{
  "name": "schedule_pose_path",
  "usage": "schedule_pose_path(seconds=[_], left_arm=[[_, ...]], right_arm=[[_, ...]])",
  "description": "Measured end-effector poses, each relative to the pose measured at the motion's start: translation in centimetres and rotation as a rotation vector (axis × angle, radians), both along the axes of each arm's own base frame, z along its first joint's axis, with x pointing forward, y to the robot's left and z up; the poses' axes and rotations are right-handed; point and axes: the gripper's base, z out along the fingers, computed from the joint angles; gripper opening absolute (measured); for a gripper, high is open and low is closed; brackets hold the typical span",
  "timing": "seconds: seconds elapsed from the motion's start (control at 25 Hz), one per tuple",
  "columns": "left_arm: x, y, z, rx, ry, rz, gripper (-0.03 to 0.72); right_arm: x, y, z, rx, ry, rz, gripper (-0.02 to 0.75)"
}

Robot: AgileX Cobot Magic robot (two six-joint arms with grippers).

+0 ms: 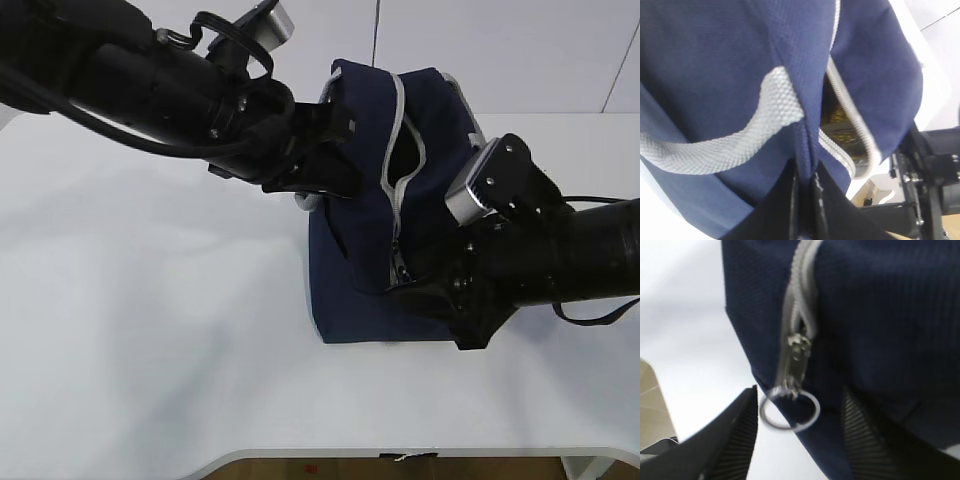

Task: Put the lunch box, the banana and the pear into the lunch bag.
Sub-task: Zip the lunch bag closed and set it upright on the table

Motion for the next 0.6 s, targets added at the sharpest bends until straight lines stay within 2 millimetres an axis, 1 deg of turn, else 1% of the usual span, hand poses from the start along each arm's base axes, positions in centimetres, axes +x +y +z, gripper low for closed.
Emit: schedule_pose_path(seconds=[0.2, 0.44, 0.6], left_arm=[[-0.03, 0.03, -0.03, 0.003, 0.002, -0.006, -0.004], [-0.03, 0.03, -0.03, 0.003, 0.002, -0.006, -0.004], [-0.05, 0.02, -0.03, 0.003, 0.003, -0.007, -0.004]], right_arm=[[0.00, 0.39, -0.40, 0.036, 0.014, 0.035, 0.430], [-0.35, 0.82, -0.17, 0.083, 0.023, 0.085, 0.430], [-0.79, 0.91, -0.37, 0.065, 0.046, 0.135, 0.430]])
